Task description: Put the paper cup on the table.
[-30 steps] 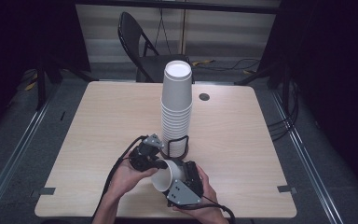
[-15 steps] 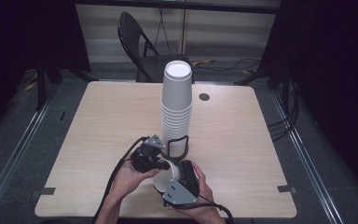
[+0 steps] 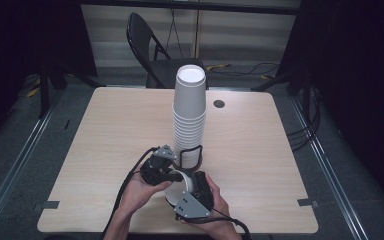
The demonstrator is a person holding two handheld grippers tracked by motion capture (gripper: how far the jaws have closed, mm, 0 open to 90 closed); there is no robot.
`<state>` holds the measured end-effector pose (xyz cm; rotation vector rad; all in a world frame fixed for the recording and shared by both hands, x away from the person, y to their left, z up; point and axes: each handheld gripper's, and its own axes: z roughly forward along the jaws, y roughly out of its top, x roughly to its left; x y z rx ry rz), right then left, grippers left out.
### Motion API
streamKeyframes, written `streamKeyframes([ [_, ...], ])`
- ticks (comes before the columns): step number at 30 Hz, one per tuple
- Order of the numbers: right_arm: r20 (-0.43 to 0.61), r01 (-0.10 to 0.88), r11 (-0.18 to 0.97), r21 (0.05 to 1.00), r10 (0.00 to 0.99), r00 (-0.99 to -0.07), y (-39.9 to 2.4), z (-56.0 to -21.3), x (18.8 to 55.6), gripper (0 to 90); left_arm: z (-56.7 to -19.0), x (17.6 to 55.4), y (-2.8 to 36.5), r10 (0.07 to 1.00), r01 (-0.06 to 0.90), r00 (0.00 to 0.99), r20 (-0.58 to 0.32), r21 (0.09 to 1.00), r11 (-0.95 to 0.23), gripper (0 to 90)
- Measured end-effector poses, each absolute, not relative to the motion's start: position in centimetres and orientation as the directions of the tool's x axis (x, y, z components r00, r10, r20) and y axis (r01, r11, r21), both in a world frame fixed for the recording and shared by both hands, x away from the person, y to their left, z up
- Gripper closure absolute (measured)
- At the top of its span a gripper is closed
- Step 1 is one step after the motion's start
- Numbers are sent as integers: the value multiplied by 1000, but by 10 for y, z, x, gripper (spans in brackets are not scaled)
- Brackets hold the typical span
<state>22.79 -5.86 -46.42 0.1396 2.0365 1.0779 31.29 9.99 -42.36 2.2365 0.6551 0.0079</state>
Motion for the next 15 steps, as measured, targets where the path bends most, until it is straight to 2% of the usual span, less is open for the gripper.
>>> streamKeyframes([
  [6,-579,-247,610,753,437,-688,-61,-464,229,100,-426,309,102,461,431,870,-178,730,-531,870],
  [13,-532,-222,561,798,482,-696,-69,-459,231,107,-430,305,103,491,423,854,-172,779,-462,793],
  [15,-526,-216,559,801,483,-700,-70,-459,231,107,-431,305,103,486,425,856,-179,780,-460,798],
])
